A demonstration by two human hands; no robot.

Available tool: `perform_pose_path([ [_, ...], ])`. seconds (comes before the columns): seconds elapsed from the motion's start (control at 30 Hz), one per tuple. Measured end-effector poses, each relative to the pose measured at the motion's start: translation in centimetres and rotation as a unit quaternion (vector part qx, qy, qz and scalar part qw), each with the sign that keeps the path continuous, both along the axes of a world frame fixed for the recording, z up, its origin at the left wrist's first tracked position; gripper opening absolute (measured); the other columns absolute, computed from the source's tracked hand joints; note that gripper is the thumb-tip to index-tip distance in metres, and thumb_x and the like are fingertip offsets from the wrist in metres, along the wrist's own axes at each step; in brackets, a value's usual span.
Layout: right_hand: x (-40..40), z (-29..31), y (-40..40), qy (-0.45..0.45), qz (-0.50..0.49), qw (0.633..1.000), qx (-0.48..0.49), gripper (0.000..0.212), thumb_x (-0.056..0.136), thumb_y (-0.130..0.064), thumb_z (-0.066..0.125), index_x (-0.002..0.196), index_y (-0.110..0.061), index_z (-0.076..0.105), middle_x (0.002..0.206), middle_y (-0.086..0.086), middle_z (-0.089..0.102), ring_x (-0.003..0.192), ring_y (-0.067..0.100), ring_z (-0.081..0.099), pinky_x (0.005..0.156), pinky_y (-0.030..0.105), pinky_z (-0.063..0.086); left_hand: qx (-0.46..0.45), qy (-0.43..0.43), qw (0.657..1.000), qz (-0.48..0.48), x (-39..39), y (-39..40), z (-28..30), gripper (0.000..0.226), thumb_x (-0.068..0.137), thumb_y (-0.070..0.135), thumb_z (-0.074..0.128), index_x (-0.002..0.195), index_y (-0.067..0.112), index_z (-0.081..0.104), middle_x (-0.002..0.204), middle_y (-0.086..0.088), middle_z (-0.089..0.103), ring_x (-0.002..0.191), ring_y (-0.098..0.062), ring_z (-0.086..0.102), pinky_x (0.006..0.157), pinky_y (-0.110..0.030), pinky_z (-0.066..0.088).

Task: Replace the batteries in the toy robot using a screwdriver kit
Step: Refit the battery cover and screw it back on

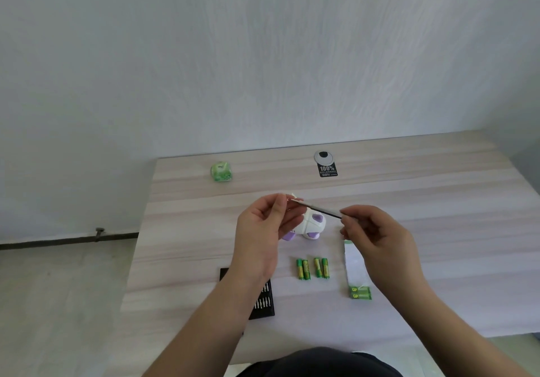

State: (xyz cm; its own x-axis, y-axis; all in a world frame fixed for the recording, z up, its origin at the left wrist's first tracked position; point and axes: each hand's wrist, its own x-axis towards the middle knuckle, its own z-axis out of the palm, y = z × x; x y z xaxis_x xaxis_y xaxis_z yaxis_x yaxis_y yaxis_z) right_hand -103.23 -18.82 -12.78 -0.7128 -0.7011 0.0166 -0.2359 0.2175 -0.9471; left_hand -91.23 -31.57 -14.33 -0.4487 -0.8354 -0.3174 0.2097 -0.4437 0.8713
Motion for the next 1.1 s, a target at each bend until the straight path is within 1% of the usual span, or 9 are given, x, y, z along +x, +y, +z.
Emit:
perform_pose_path([
  [0.17, -0.7, 0.4, 0.5, -0.027, -0.007, 1.000, -0.013, 0.014, 0.088, -0.009, 0.066, 0.088, -0.023, 0.070, 0.074, -0.009, 0.072, 0.070, 0.004, 0.070, 0.065, 0.010, 0.050, -0.009, 0.006, 1.000, -0.001, -0.6, 0.9, 1.0, 0.018, 0.096, 0.013, 0.054, 0.092, 0.003, 0.067, 0.088, -0.014, 0.075, 0.084, -0.025, 0.072, 0.080, -0.033, 0.057],
  [0.27, -1.1, 0.6, 0.8, -0.023, -0.008, 1.000, -0.012, 0.014, 0.088, -0.010, 0.066, 0.089, -0.024, 0.070, 0.075, -0.007, 0.072, 0.071, 0.005, 0.070, 0.067, 0.015, 0.052, -0.014, 0.006, 1.000, 0.000, -0.8, 1.4, 1.5, 0.018, 0.096, 0.012, 0.054, 0.088, 0.005, 0.067, 0.084, -0.013, 0.075, 0.079, -0.023, 0.072, 0.078, -0.030, 0.058],
  [0.37, -1.2, 0.7, 1.1, -0.015, -0.001, 1.000, -0.012, 0.016, 0.087, -0.011, 0.067, 0.088, -0.026, 0.070, 0.075, -0.007, 0.072, 0.072, 0.006, 0.070, 0.069, 0.018, 0.053, -0.018, 0.000, 1.000, 0.001, -0.9, 1.7, 1.9, 0.020, 0.096, 0.012, 0.053, 0.084, 0.007, 0.068, 0.082, -0.011, 0.075, 0.076, -0.020, 0.072, 0.079, -0.031, 0.057],
  [0.6, -1.3, 1.1, 1.5, 0.012, 0.011, 1.000, -0.020, 0.023, 0.086, -0.008, 0.068, 0.087, -0.031, 0.069, 0.077, -0.009, 0.071, 0.074, 0.010, 0.069, 0.069, 0.017, 0.052, -0.014, 0.006, 1.000, 0.004, -0.8, 2.2, 2.5, 0.025, 0.096, 0.011, 0.052, 0.079, 0.008, 0.069, 0.077, -0.011, 0.074, 0.071, -0.018, 0.072, 0.068, -0.023, 0.059],
  [0.73, -1.3, 1.1, 1.6, 0.030, 0.017, 0.999, -0.018, 0.025, 0.086, -0.008, 0.069, 0.087, -0.033, 0.069, 0.078, -0.009, 0.071, 0.076, 0.012, 0.069, 0.070, 0.020, 0.053, -0.017, -0.002, 1.000, 0.002, -0.7, 2.1, 2.3, 0.020, 0.095, 0.012, 0.054, 0.082, 0.006, 0.068, 0.077, -0.010, 0.074, 0.072, -0.018, 0.072, 0.069, -0.024, 0.059],
  [0.83, -1.2, 1.2, 1.6, 0.029, 0.016, 0.999, -0.018, 0.026, 0.084, -0.007, 0.070, 0.087, -0.033, 0.068, 0.078, -0.011, 0.070, 0.073, 0.009, 0.067, 0.067, 0.015, 0.050, -0.016, -0.007, 1.000, 0.006, -0.6, 2.1, 2.1, 0.017, 0.094, 0.013, 0.057, 0.084, 0.004, 0.068, 0.079, -0.012, 0.074, 0.074, -0.020, 0.072, 0.069, -0.025, 0.058],
  [0.93, -0.9, 1.3, 1.4, 0.028, 0.019, 0.999, -0.013, 0.025, 0.083, -0.006, 0.071, 0.086, -0.031, 0.068, 0.081, -0.016, 0.069, 0.071, 0.004, 0.064, 0.063, 0.007, 0.044, -0.021, -0.013, 1.000, -0.003, -0.6, 2.3, 2.2, 0.017, 0.094, 0.011, 0.057, 0.085, 0.002, 0.066, 0.075, -0.010, 0.074, 0.070, -0.017, 0.072, 0.067, -0.023, 0.058],
  [1.0, -0.5, 1.3, 1.2, 0.024, 0.030, 0.999, -0.011, 0.026, 0.083, -0.007, 0.071, 0.085, -0.032, 0.068, 0.083, -0.019, 0.069, 0.074, 0.003, 0.065, 0.064, 0.008, 0.045, -0.018, -0.017, 1.000, -0.013, -0.7, 2.6, 2.2, 0.015, 0.094, 0.009, 0.057, 0.085, 0.001, 0.066, 0.073, -0.010, 0.074, 0.068, -0.017, 0.072, 0.064, -0.022, 0.058],
  [1.1, 0.3, 1.3, 0.7, 0.013, 0.050, 0.999, -0.009, 0.026, 0.085, -0.008, 0.069, 0.086, -0.034, 0.066, 0.082, -0.018, 0.069, 0.075, 0.003, 0.066, 0.066, 0.013, 0.048, -0.005, -0.026, 0.999, -0.018, -0.9, 2.9, 1.9, 0.015, 0.093, 0.012, 0.060, 0.088, 0.000, 0.068, 0.079, -0.014, 0.074, 0.073, -0.020, 0.073, 0.063, -0.023, 0.057],
])
